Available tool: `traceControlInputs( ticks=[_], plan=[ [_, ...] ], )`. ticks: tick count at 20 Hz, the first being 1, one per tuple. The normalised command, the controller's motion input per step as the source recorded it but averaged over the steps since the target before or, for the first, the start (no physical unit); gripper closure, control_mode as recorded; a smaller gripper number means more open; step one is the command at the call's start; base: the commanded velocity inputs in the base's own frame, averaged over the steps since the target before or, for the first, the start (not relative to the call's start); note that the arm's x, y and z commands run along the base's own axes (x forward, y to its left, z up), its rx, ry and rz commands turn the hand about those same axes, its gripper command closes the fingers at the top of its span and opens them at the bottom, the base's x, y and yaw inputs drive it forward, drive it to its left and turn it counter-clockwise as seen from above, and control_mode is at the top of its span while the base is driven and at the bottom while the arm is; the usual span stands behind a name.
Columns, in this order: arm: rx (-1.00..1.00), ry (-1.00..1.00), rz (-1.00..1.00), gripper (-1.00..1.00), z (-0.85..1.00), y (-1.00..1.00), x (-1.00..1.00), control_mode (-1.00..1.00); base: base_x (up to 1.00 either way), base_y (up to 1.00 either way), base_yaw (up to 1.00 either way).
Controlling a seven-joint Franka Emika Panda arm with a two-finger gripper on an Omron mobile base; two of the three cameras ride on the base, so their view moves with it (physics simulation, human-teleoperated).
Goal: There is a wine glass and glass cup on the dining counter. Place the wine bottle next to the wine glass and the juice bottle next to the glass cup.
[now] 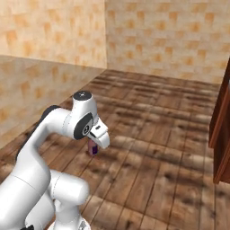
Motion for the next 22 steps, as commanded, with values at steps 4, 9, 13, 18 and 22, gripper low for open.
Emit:
traceControlInputs(
  ticks=[4, 9, 13, 18, 22],
  plan=[
    [0.00, 0.00, 0.00, 1.00, 0.00, 0.00, 0.00, 1.00, 0.86, -0.12, 0.00],
    [0.00, 0.00, 0.00, 1.00, 0.00, 0.00, 0.00, 1.00, 0.80, -0.12, 0.00],
    [0.00, 0.00, 0.00, 1.00, 0.00, 0.00, 0.00, 1.00, 0.73, -0.18, 0.00],
    [0.00, 0.00, 0.00, 1.00, 0.00, 0.00, 0.00, 1.00, 0.78, -0.22, -0.01],
    [0.00, 0.00, 0.00, 1.00, 0.00, 0.00, 0.00, 1.00, 0.76, -0.25, -0.07]
  ],
)
